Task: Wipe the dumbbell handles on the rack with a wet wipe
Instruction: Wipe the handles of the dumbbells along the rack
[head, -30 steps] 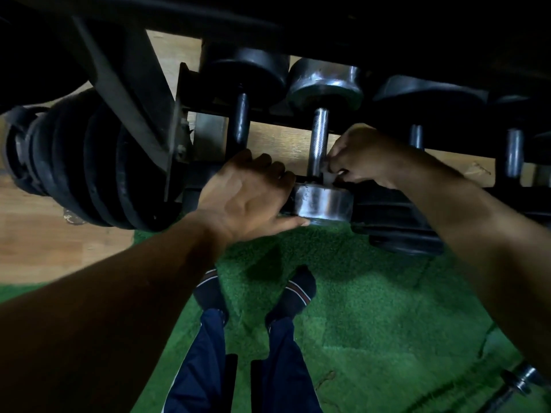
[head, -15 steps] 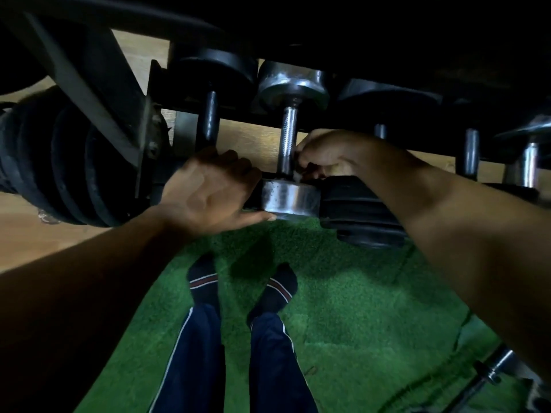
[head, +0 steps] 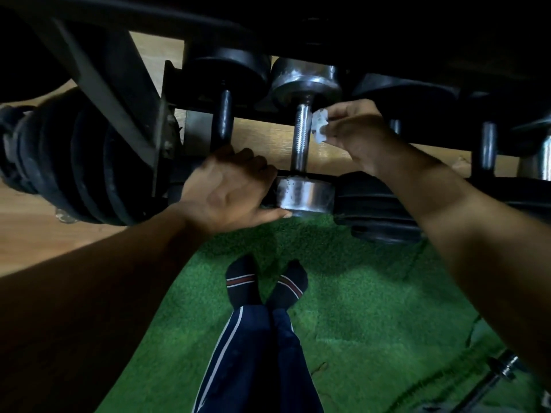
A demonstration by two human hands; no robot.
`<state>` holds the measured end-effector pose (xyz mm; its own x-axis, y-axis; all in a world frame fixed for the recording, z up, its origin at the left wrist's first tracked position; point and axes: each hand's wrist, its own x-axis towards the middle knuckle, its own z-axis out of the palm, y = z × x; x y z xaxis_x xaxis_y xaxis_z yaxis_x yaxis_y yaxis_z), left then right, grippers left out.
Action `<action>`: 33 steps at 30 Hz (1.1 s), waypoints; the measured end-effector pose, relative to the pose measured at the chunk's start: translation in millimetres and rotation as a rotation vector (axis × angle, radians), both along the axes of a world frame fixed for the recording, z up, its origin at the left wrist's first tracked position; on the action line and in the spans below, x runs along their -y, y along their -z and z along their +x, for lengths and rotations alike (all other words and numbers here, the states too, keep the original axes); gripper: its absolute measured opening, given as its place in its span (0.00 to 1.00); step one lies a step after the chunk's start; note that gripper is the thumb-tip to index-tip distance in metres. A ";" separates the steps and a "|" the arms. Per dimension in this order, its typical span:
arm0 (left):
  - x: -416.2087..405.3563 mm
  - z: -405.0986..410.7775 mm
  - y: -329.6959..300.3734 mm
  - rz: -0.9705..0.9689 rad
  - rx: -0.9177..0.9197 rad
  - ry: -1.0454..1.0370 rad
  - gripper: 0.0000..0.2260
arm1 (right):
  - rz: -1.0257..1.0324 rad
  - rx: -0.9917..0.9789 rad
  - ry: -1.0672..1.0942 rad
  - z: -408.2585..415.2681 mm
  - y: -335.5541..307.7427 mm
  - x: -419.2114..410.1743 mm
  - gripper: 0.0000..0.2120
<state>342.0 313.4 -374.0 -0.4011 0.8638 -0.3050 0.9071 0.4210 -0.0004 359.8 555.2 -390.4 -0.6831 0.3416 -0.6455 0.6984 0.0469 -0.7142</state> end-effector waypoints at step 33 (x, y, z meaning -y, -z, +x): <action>-140.1 74.6 3.8 0.231 0.131 -0.387 0.32 | 0.345 -0.242 -0.379 89.5 -36.8 -114.3 0.04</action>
